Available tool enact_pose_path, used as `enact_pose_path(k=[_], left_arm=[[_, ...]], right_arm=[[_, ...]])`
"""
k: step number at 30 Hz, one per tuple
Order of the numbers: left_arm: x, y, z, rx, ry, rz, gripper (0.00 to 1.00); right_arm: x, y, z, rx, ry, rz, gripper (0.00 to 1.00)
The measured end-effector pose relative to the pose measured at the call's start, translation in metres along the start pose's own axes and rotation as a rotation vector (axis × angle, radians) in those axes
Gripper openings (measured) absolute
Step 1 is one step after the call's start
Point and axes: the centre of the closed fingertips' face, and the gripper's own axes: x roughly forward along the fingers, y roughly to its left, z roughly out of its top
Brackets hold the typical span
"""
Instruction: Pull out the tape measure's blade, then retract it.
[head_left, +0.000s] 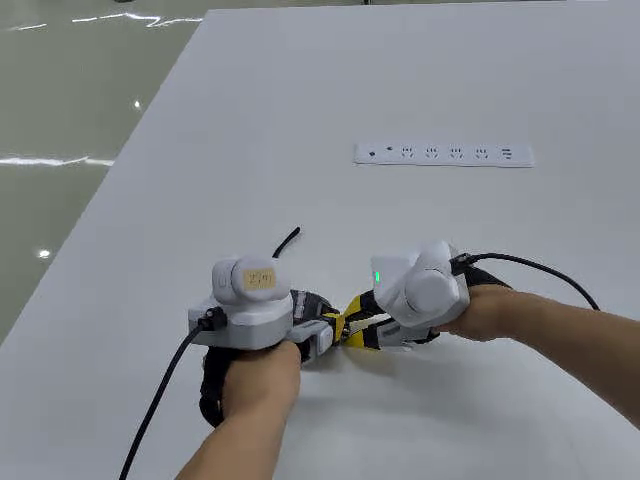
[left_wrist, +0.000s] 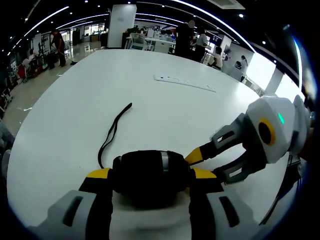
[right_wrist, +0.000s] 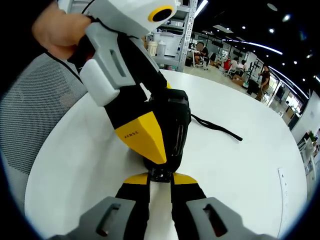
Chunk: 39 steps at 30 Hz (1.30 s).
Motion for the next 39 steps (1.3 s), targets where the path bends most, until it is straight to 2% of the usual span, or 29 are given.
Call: enact_pose_path(k=[7, 10, 18, 26, 39], left_arm=[[-0.001, -0.001, 0.0, 0.005, 0.004, 0.0, 0.59], [-0.002, -0.001, -0.002, 0.059, 0.022, 0.001, 0.57], [-0.007, -0.007, -0.002, 0.079, 0.024, -0.025, 0.62], [-0.018, -0.001, 0.002, 0.096, 0.012, -0.036, 0.66], [-0.035, 0.003, -0.002, 0.137, 0.02, -0.079, 0.75]], right_arm=[[0.0, 0.0, 0.0, 0.013, 0.007, -0.002, 0.16], [0.0, -0.001, 0.0, 0.011, 0.015, -0.011, 0.17], [-0.007, -0.002, 0.001, 0.031, 0.02, -0.037, 0.25], [-0.019, 0.001, 0.002, 0.053, 0.033, -0.062, 0.3], [-0.038, 0.007, 0.015, 0.1, 0.044, -0.117, 0.39]])
